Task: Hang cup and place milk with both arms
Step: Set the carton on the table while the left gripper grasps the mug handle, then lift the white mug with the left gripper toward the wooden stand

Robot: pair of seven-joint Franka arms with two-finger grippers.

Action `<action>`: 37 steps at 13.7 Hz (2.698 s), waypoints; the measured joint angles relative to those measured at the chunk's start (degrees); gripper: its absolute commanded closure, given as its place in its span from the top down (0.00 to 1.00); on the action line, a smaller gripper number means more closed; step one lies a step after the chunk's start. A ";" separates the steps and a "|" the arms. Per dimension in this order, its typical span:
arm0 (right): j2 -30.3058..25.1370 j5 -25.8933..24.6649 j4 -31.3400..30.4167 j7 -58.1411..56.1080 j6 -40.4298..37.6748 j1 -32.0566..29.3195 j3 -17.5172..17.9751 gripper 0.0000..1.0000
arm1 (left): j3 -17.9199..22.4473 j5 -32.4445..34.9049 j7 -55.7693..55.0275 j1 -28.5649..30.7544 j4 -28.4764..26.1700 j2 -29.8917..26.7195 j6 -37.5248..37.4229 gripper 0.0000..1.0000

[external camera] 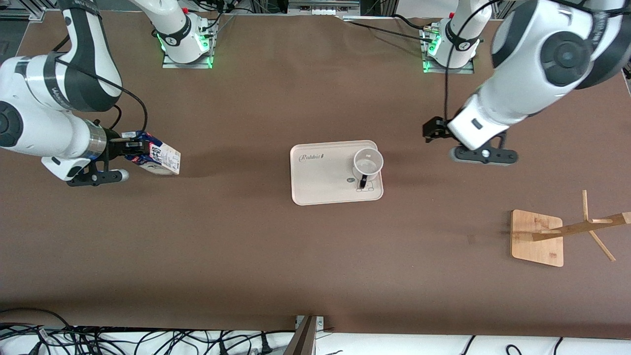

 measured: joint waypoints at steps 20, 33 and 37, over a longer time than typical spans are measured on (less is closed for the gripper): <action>0.54 -0.22 -6.31 -3.51 9.68 -2.43 -0.12 1.00 | -1.08 0.03 -5.78 -15.36 -0.18 26.92 23.70 0.09; -9.82 -0.17 7.07 -3.51 -5.43 -6.74 -0.39 1.00 | 0.38 0.07 -2.47 -8.17 0.67 19.85 16.85 0.00; -11.51 -0.20 10.06 -3.61 -7.76 -8.99 -0.49 1.00 | 1.67 0.12 12.25 4.48 2.06 10.66 9.09 0.00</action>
